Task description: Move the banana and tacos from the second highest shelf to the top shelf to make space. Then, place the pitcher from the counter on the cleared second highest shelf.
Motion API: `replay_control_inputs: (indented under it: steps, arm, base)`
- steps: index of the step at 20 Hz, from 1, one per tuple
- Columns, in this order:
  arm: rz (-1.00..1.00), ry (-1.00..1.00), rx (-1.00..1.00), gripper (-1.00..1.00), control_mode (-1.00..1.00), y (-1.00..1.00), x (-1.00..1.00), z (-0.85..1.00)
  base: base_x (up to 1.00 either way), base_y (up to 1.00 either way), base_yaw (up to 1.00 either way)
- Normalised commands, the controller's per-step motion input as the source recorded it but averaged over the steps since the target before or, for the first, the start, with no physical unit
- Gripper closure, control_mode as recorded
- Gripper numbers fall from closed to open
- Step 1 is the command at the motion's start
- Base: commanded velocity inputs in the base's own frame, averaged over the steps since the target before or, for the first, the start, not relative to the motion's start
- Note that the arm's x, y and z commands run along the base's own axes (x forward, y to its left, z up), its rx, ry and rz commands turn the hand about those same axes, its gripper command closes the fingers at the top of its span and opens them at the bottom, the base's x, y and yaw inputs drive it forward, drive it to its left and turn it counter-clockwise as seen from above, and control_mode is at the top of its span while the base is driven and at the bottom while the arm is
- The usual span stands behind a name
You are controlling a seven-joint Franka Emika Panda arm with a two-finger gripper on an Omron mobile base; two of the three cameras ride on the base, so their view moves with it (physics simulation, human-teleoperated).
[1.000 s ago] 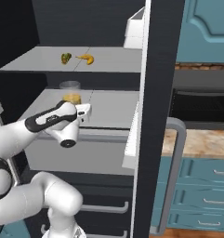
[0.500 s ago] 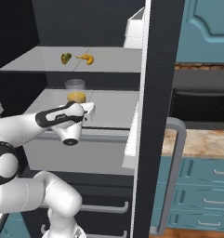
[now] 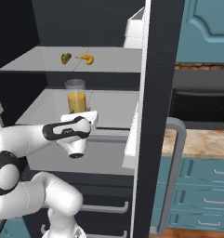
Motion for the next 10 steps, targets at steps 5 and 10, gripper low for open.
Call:
replay_control_inputs:
  steps: [5, 10]
  arm:
    - [0.00, 0.00, 0.00, -1.00, -1.00, 0.00, -0.97, 0.68]
    - [0.00, 0.02, -0.01, -1.00, -1.00, 0.00, -0.74, 1.00]
  base:
    - [0.00, 0.00, 0.00]
    - [0.00, 0.00, 0.00]
